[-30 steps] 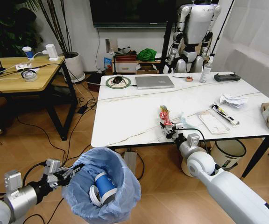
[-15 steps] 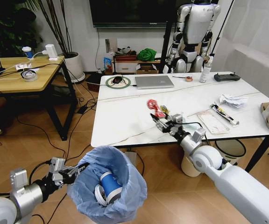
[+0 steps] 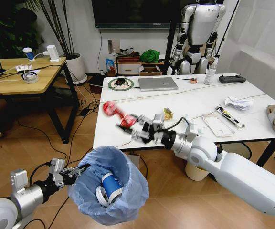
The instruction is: Pick up the trash bin and place the trash from the table into it.
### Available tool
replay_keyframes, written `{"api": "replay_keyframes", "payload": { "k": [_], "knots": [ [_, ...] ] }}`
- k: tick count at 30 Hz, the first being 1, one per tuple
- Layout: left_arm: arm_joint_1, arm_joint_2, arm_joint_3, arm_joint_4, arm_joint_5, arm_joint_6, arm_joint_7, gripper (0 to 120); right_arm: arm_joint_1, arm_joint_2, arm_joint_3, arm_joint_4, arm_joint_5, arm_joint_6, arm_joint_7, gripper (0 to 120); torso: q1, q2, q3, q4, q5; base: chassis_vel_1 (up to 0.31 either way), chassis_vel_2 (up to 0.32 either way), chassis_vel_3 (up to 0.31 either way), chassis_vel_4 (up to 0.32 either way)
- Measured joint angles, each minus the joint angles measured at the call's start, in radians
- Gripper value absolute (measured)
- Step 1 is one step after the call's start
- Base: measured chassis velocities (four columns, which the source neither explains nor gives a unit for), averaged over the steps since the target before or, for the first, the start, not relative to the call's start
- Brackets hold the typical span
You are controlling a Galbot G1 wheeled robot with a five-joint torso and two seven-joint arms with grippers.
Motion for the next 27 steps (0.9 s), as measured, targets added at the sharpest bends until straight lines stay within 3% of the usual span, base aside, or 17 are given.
{"api": "replay_keyframes", "payload": {
  "k": [3,9,25,27],
  "knots": [
    [0.001,-0.001,-0.005,0.0,-0.001,0.0,-0.001,0,0.045,-0.012,-0.093,0.01,-0.035,0.022,-0.085,46,0.0,0.0,0.0,-0.0003,0.0001,0.0,0.0,0.0,0.0],
    [0.002,-0.003,-0.008,-0.002,-0.004,0.0,-0.004,0,0.097,0.006,-0.143,-0.003,-0.055,0.03,-0.121,46,0.0,0.0,0.0,0.0,0.0,0.0,0.0,0.0,0.0],
    [0.004,-0.007,-0.015,-0.005,-0.013,0.002,-0.013,0,0.127,0.025,-0.181,-0.041,-0.107,0.048,-0.165,46,0.0,0.0,0.0,-0.0001,0.0,0.0,0.0,0.0,0.0],
    [0.004,-0.007,-0.015,-0.006,-0.016,0.002,-0.016,0,0.113,0.025,-0.173,-0.046,-0.114,0.051,-0.168,54,0.0,0.0,0.0,-0.0001,0.0,0.0,0.0,0.0,0.0]
  ]
}}
